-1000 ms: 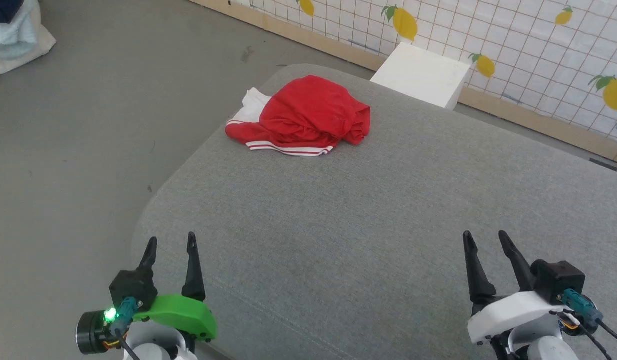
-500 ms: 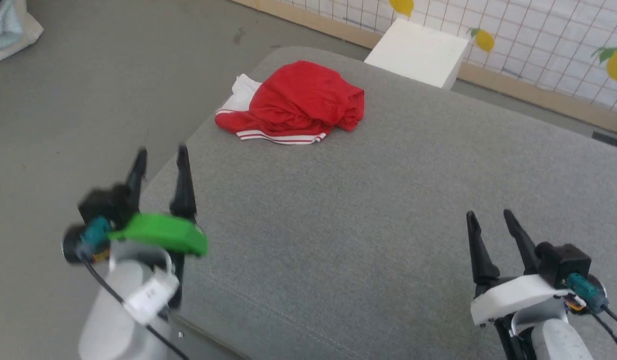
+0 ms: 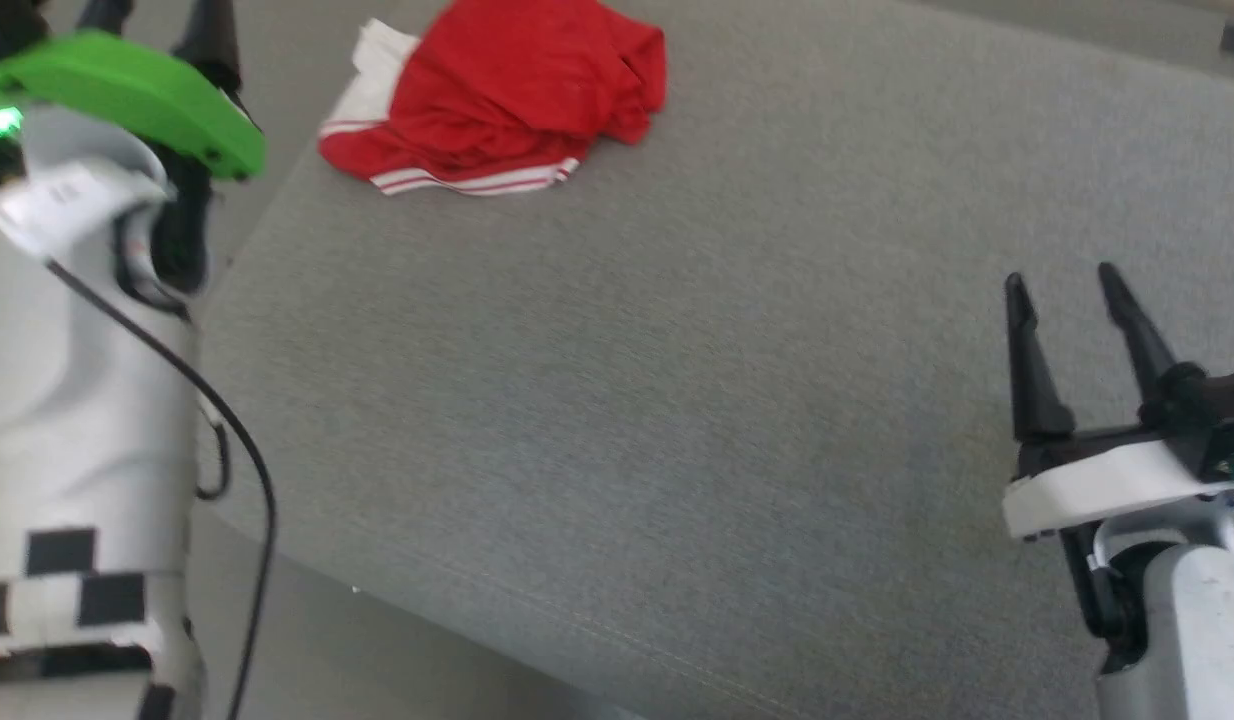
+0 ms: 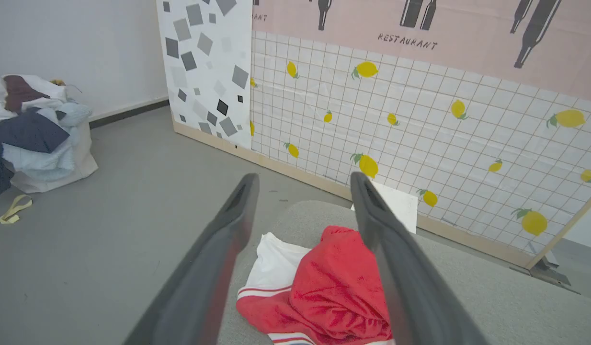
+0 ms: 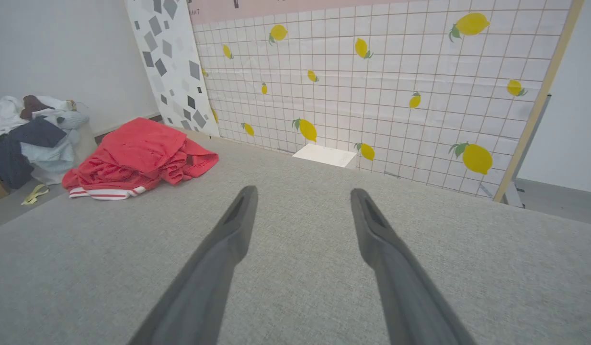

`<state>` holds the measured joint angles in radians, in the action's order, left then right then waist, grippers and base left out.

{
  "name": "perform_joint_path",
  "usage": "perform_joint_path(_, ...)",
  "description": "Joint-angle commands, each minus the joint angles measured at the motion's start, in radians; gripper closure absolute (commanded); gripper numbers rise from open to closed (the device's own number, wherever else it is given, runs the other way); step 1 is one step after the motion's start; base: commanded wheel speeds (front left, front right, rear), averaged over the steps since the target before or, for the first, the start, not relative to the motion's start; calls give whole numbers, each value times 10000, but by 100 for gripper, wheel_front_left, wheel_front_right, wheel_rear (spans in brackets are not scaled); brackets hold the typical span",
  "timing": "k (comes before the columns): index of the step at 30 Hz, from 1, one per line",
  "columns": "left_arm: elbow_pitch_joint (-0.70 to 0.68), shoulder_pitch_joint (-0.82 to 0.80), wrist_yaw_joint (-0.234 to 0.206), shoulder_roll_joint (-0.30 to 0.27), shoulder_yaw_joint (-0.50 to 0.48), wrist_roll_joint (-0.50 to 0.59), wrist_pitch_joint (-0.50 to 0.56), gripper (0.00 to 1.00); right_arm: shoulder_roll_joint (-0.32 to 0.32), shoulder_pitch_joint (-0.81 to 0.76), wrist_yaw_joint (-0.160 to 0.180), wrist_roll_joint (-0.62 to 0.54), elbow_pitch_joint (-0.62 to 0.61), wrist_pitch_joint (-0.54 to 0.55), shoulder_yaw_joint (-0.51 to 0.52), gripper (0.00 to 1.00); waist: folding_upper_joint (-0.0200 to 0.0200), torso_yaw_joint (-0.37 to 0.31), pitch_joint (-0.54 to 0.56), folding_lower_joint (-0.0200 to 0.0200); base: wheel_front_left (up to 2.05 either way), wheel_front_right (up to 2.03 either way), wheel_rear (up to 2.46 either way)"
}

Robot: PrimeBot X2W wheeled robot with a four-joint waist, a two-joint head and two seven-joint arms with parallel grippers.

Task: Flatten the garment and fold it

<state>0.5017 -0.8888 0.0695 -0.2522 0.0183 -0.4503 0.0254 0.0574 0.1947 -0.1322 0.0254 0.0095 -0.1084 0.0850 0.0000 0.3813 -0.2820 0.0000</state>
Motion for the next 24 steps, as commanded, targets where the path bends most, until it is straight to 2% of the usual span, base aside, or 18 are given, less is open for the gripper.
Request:
perform_joint_path(1, 318, -464, 46, -170, -59, -211, 387, 0, 108, 161, 15, -65, -299, 108, 91, 0, 0, -1159, -1674, 0, 0, 0, 0)
perform_joint_path(5, 1168, -1465, -31, -490, -183, -579, 1785, 0, 305, 167, 15, -31, -1040, 324, 410, 0, 0, -1632, -2422, 0, 0, 0, 0)
perform_joint_path(9, 1790, -2224, -322, -750, -240, -850, 3310, 0, 393, 34, 15, 19, -1644, 482, 721, 0, 0, -1933, -3010, 0, 0, 0, 0)
perform_joint_path(14, 2455, -2729, -1064, -925, -240, -1089, 5446, 0, 458, -103, 15, 96, -2137, 560, 1085, 0, 0, -2103, -3565, 0, 0, 0, 0)
perform_joint_path(18, 2602, -2718, -1562, -944, -112, -1132, 6730, 0, 491, -180, 15, 131, -2369, 578, 1274, 0, 0, -2047, -3841, 0, 0, 0, 0)
perform_joint_path(24, 2423, -2265, -2069, -792, 232, -1043, 7941, 0, 532, -149, 15, 127, -2515, 618, 1417, 0, 0, -1895, -4030, 0, 0, 0, 0)
